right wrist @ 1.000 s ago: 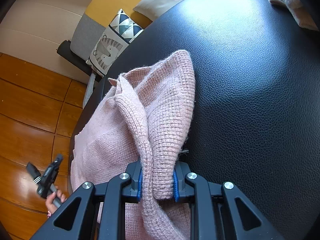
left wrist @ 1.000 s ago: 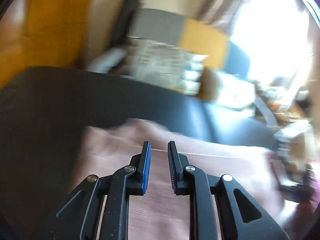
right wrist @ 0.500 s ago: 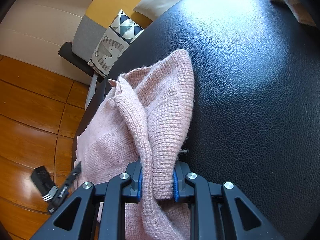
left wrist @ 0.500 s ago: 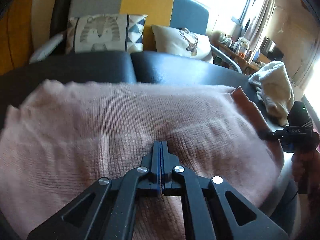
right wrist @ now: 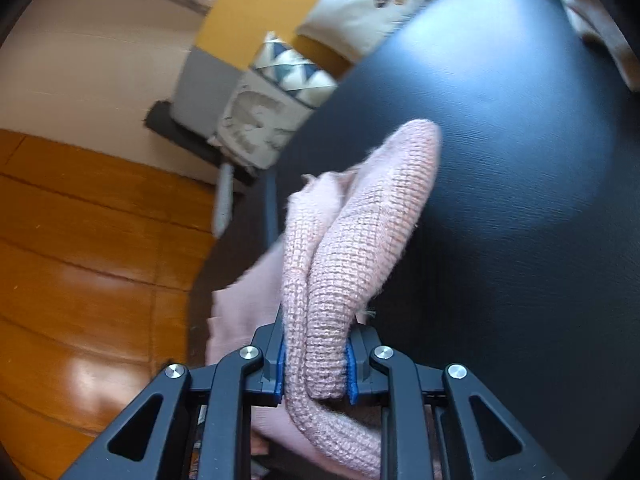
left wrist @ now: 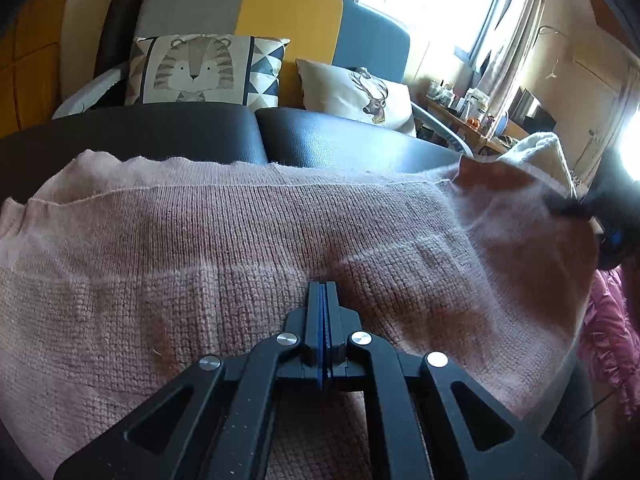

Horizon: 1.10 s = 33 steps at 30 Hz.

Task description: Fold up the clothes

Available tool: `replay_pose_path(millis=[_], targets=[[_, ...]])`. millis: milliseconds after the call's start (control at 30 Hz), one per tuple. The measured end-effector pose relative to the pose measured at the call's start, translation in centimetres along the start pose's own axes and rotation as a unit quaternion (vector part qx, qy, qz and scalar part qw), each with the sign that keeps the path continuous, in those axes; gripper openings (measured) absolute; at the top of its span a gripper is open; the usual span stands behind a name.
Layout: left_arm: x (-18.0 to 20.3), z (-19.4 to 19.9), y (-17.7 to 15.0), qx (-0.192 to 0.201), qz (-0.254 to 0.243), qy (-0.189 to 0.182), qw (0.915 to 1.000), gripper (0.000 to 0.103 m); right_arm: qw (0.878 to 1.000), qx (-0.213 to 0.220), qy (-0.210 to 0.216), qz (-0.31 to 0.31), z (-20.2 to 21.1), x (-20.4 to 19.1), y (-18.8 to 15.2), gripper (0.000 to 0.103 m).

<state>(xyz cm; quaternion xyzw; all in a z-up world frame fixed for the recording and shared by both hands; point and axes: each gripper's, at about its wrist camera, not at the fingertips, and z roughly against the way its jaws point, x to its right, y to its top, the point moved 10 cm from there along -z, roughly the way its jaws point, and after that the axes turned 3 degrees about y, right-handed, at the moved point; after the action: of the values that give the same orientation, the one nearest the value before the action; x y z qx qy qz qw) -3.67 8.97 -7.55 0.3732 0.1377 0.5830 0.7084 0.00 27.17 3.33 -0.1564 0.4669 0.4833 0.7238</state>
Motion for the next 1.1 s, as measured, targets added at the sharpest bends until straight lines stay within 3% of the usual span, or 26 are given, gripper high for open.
replay_pose_path(millis=[200,467,733,867,1033,1100], targets=[[-0.1,0.2,0.0,0.001,0.009,-0.013,0.9999,0.002,0.998,-0.016,0.051,0.036,-1.8,-8.9,-0.6,0.021],[-0.6,0.5,0.0,0.006,0.036,-0.042,0.9985,0.002,0.99,-0.063,0.101,0.077,-7.5,-19.4,-3.2,0.021],[-2.3,2.0,-0.4,0.02,0.107,-0.092,0.9898,0.002,0.985,-0.112,0.1,0.091,-14.9,-23.9,-7.0,0.02],[-5.1,6.2,-1.7,0.044,0.128,-0.062,0.9888,0.004,0.984,-0.127,0.092,0.083,-17.3,-24.0,-8.2,0.02],[-10.4,10.7,-4.3,0.076,0.109,0.043,0.9902,0.011,0.982,-0.145,0.08,0.087,-20.1,-24.6,-9.7,0.02],[-11.7,10.3,-5.6,0.07,0.135,0.023,0.9882,0.01,0.981,-0.152,0.077,0.092,-21.3,-25.0,-10.4,0.02]])
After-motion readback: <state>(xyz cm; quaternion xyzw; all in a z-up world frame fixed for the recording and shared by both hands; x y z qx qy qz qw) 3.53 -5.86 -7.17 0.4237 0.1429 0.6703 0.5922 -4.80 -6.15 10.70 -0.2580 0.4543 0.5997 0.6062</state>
